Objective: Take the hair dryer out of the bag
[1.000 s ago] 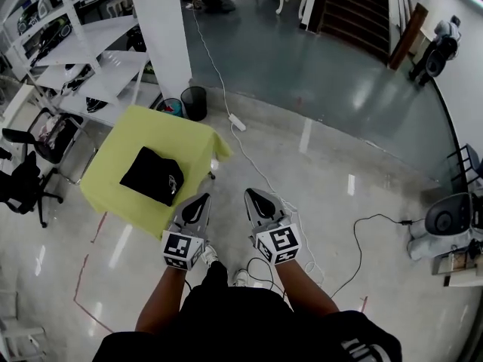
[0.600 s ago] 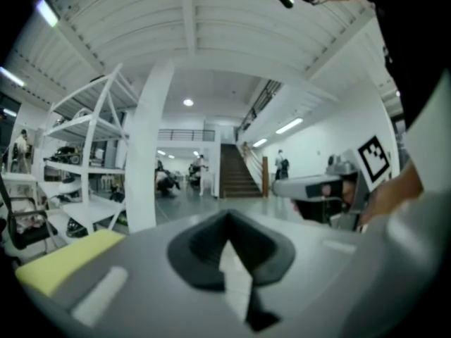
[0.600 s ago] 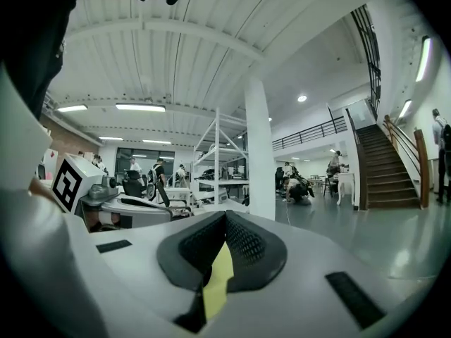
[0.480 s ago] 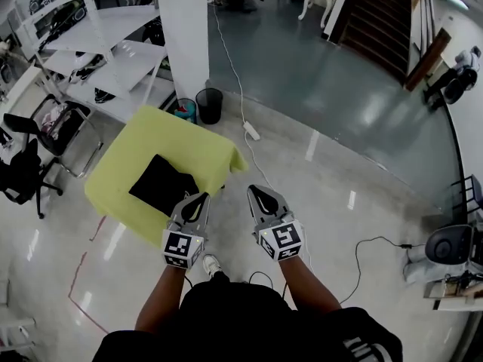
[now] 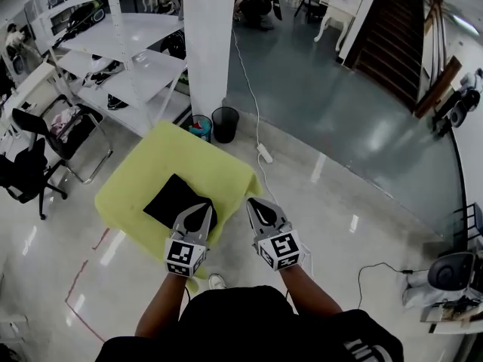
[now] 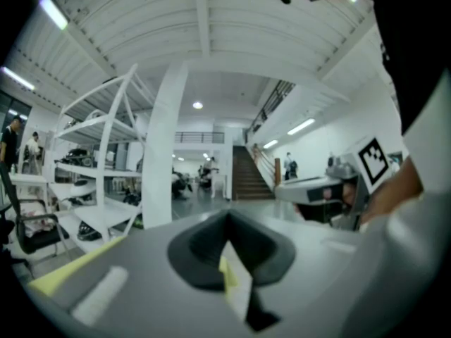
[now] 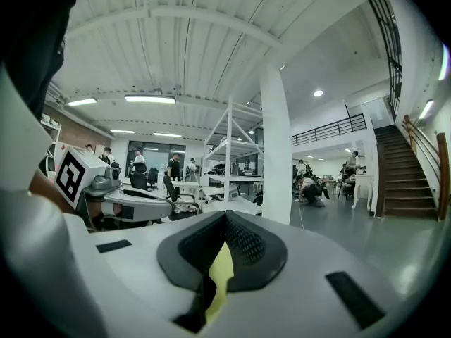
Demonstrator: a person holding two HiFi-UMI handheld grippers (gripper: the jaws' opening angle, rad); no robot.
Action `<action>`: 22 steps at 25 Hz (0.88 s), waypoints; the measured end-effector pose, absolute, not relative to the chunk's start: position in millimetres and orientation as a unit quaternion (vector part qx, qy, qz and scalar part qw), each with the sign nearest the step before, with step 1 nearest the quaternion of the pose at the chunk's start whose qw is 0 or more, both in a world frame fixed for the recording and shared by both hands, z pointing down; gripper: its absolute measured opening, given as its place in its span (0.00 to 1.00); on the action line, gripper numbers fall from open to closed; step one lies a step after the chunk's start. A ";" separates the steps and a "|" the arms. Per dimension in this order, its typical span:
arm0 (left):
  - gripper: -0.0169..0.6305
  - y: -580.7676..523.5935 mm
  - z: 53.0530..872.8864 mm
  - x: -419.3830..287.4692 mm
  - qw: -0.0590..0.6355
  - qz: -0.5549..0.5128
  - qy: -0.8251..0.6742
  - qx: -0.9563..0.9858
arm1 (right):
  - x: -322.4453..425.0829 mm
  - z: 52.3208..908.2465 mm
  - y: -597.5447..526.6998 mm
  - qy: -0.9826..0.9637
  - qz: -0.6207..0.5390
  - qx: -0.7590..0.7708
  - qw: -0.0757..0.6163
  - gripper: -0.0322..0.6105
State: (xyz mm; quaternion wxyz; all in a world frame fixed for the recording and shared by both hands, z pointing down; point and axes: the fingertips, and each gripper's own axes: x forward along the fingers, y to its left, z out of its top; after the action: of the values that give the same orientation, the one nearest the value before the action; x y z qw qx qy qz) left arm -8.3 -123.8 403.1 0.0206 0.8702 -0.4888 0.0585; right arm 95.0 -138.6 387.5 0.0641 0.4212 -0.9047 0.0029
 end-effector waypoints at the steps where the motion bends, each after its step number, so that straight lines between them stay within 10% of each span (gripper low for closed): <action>1: 0.04 -124.6 403.7 -13.3 0.021 0.058 -0.491 0.869 | 88.2 387.9 -139.4 -0.907 0.002 0.416 0.065 0.06; 22: 0.04 -175.3 421.0 -79.8 0.061 0.058 -0.657 0.749 | -6.0 399.5 -228.8 -0.978 -0.002 0.198 0.067 0.06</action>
State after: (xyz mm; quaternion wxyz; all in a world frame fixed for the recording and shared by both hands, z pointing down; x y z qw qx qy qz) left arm -79.8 -175.3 421.0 0.0613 0.7489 -0.6573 0.0578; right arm -6.0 -228.8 399.5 0.0675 0.1985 -0.9778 -0.0020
